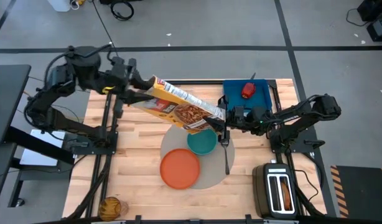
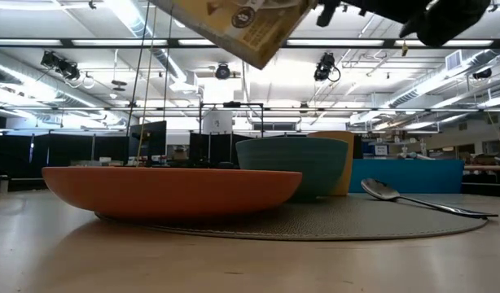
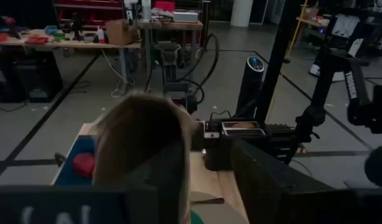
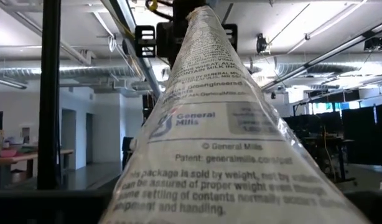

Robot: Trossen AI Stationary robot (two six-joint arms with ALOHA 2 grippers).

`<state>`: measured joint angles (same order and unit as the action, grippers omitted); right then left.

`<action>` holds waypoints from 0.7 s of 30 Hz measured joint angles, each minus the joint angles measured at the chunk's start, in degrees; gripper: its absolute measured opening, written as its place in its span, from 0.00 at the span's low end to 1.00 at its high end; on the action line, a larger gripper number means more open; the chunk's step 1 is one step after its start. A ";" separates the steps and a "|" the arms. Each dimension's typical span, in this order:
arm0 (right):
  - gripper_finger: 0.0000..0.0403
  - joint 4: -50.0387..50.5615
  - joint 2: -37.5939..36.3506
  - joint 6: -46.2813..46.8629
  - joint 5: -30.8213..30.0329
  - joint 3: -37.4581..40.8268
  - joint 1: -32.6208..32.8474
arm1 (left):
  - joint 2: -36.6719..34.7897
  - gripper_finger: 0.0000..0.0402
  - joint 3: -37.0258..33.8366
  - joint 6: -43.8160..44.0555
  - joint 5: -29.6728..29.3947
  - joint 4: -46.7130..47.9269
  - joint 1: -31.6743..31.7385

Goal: Arrange a breakfast setting
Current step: Pour the cereal from the cereal box into a bowl

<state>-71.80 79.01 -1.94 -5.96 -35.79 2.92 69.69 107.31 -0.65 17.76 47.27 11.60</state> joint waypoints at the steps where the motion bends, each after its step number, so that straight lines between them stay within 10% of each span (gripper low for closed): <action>1: 0.45 -0.17 -0.96 0.13 0.00 1.15 0.10 | -0.85 0.38 0.00 -0.21 0.02 1.14 0.00; 7: 0.45 3.05 -10.88 0.33 -0.13 8.63 1.85 | -5.25 0.42 0.04 -1.48 0.04 8.13 -0.02; 21: 0.45 50.42 -43.31 5.28 4.39 10.80 5.17 | -6.09 0.40 -9.22 -2.60 -2.54 10.29 0.00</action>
<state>-21.38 35.70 3.34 -1.56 -24.99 8.09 63.60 98.09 -3.25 15.22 57.56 11.60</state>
